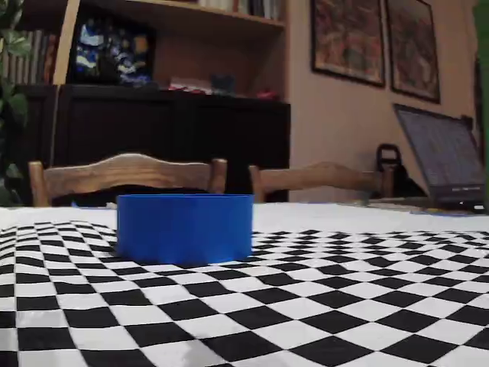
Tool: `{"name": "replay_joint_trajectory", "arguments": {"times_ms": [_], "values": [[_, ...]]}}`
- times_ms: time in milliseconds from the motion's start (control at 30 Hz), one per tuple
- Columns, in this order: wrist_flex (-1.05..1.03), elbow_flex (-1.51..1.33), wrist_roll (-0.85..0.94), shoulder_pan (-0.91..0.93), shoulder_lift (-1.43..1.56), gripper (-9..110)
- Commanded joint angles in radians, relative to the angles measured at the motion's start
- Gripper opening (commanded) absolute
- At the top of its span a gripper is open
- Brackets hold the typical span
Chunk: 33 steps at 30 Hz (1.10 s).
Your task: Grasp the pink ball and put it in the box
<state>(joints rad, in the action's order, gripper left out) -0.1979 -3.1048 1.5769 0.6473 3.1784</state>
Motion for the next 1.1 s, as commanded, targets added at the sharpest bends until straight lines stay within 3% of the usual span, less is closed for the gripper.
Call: {"name": "replay_joint_trajectory", "arguments": {"times_ms": [0,1067], "values": [[0.017,-0.008,0.009,0.06,-0.012,32],[0.026,-0.008,0.009,0.627,-0.014,32]]}}
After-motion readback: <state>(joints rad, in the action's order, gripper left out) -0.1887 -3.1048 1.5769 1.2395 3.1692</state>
